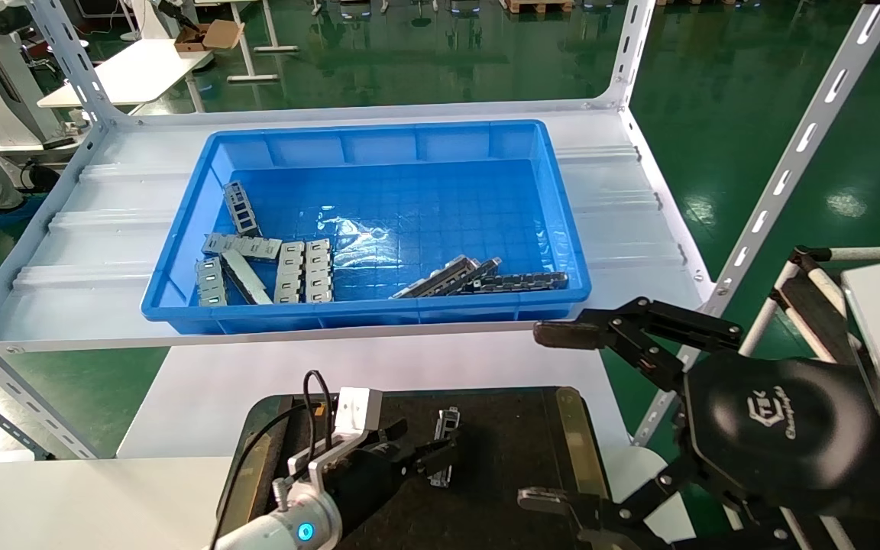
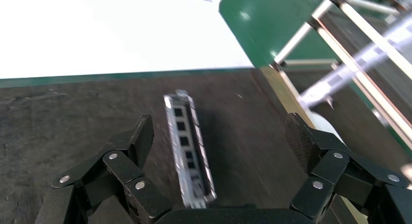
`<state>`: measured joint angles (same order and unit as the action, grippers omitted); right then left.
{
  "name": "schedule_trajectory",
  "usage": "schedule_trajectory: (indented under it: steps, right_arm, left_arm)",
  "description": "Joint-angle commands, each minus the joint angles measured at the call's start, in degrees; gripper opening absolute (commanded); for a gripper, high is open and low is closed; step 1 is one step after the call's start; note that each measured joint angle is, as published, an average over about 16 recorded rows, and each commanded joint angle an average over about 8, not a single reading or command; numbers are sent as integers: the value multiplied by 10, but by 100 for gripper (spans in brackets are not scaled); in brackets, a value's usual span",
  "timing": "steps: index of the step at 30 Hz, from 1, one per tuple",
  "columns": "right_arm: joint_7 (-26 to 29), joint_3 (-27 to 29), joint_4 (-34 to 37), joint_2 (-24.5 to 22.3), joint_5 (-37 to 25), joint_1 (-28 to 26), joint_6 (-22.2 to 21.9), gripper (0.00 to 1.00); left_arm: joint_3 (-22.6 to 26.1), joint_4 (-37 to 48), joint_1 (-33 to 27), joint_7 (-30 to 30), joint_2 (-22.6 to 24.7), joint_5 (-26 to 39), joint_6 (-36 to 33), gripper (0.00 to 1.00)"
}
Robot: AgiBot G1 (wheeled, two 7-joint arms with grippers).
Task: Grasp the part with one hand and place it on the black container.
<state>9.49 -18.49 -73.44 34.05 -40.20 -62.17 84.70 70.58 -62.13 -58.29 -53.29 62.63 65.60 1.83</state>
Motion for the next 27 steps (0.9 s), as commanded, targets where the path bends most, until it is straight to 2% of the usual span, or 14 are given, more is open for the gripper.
schedule_trajectory:
  steps: [1,7,13,27]
  right_arm:
    - [0,0,0,0,0,0,0,100]
    - [0,0,0,0,0,0,0,100]
    - [0,0,0,0,0,0,0,100]
    - [0,-1,0,0,0,0,0,100]
  left_arm:
    - [-5,-27,-1,0,-22,9,-24,100]
    - [-33,-76,1,26,-78,12,-100,100]
    - [-64,-105,1,78,-121,6,-167,100]
    - [-136,-142,13,262,-184,-37,-314,100]
